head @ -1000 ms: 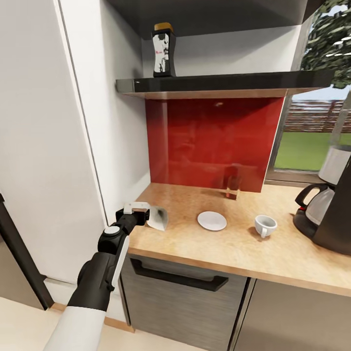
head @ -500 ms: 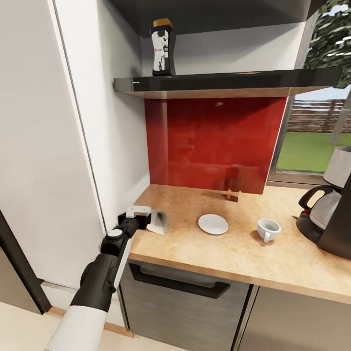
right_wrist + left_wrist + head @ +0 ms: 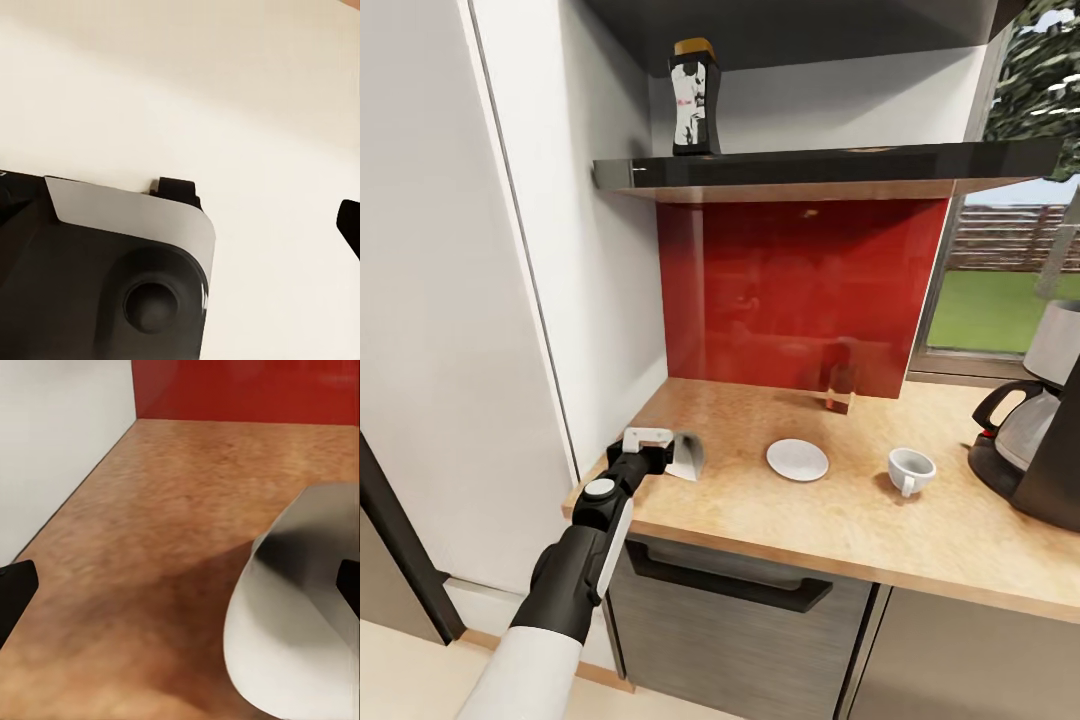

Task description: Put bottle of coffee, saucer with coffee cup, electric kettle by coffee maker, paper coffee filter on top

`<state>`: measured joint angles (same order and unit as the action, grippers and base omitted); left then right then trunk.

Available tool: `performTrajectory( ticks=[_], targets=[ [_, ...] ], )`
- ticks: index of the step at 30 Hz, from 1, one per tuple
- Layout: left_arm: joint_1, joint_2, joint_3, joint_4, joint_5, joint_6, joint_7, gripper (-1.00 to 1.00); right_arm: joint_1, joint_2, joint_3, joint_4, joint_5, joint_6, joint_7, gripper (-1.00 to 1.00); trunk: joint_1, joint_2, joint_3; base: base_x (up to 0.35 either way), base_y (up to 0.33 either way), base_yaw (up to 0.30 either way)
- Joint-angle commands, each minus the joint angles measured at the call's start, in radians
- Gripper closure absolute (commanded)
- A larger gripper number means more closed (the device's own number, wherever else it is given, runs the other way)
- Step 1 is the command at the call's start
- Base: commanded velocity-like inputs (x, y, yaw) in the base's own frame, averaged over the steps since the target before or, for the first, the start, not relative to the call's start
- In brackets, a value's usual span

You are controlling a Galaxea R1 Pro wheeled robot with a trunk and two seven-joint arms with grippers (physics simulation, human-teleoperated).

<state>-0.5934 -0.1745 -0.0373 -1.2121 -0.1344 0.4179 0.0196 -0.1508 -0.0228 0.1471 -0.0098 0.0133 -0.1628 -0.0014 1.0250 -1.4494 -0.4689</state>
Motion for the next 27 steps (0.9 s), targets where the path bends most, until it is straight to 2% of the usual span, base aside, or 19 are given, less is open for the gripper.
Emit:
performTrajectory(
  ticks=[1, 27],
  targets=[
    [-0.001, 0.000, -0.001, -0.001, -0.008, 0.005, 0.002, -1.00, -0.001, 0.000, 0.005, 0.001, 0.001, -0.003, 0.000, -1.00, 0.000, -0.001, -0.001, 0.000, 0.000, 0.000],
    [0.000, 0.000, -0.007, 0.002, -0.015, -0.006, 0.001, -1.00, -0.001, 0.000, 0.004, 0.003, 0.002, -0.003, 0.000, -1.00, 0.000, -0.001, -0.001, 0.000, 0.000, 0.000]
  ],
)
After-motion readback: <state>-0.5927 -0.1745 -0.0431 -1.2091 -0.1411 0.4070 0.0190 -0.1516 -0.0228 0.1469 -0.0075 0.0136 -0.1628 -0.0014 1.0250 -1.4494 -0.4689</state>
